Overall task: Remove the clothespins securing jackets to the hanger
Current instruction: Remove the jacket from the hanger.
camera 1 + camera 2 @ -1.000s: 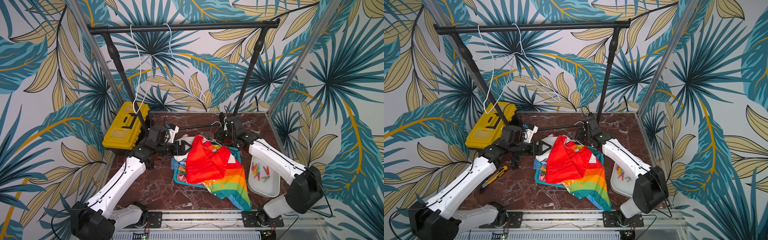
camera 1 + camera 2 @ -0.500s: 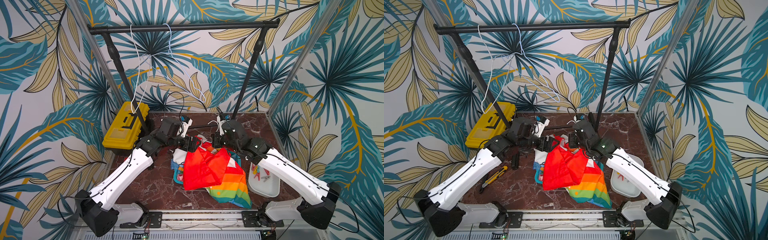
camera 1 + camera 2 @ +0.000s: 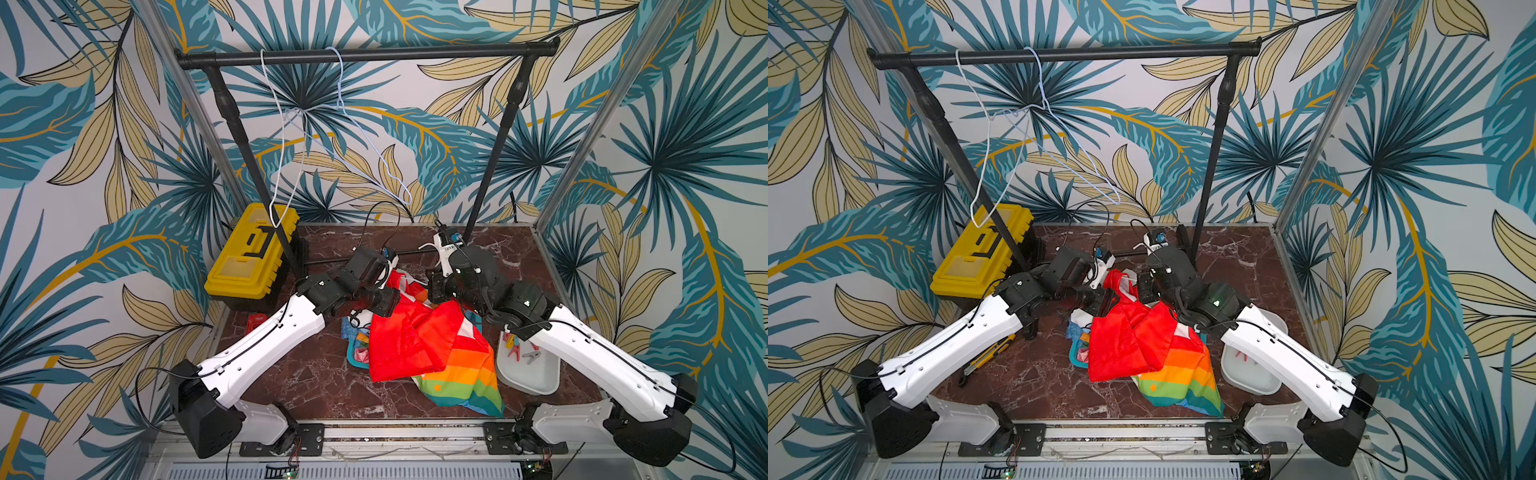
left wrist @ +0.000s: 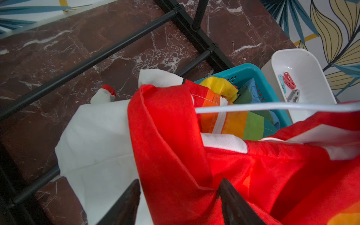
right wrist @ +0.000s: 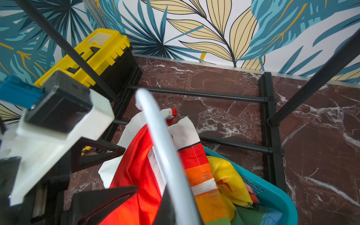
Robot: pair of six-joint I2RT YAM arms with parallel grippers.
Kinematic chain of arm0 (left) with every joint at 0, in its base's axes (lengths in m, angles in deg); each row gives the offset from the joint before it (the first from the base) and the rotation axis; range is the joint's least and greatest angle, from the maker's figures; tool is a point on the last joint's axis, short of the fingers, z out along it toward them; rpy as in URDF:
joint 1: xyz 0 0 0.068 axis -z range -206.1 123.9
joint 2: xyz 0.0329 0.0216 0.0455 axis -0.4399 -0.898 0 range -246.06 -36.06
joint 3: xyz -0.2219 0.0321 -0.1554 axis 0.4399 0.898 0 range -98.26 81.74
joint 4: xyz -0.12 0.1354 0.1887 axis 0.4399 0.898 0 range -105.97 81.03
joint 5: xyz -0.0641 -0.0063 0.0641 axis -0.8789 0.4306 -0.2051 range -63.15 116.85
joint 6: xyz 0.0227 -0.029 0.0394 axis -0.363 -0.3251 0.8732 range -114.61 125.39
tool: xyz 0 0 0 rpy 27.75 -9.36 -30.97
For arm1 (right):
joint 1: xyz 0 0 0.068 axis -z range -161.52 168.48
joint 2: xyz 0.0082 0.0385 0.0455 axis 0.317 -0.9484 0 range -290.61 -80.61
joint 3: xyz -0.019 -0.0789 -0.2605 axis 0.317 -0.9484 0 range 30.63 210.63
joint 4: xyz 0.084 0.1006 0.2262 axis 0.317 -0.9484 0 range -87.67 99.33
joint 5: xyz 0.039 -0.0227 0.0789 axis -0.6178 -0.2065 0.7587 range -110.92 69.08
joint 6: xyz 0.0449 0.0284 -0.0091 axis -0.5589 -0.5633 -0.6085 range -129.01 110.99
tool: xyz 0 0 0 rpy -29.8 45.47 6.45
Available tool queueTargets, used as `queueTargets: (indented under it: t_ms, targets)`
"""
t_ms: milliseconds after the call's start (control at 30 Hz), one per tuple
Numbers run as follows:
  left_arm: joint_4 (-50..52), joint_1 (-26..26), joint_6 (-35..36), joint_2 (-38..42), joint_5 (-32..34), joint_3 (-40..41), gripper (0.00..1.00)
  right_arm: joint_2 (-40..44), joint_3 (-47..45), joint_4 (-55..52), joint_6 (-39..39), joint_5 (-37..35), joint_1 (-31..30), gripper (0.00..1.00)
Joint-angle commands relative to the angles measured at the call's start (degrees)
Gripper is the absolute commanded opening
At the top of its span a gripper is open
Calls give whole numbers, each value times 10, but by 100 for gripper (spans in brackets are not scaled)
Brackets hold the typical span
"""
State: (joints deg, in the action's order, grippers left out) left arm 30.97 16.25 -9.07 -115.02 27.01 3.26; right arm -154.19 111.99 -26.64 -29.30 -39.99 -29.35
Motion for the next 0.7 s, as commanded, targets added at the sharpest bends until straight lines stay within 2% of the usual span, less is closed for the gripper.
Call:
queueTargets:
  t_ms: [0, 133, 200, 333, 667]
  targets:
    - [6, 2, 1, -2, 28, -24, 55, 18, 0, -2, 17, -13, -9, 0]
    - [5, 2, -2, -6, 28, -30, 30, 21, -5, 6, 22, -7, -18, 0]
    - [5, 2, -5, -6, 28, -29, 23, 25, -8, 11, 25, -5, -21, 0]
    - [4, 2, -12, -7, 54, -28, 0, 34, -17, 17, 38, 8, -28, 0]
    - [4, -23, -53, 10, 142, -12, 0, 91, -63, 1, 52, 37, -34, 0]
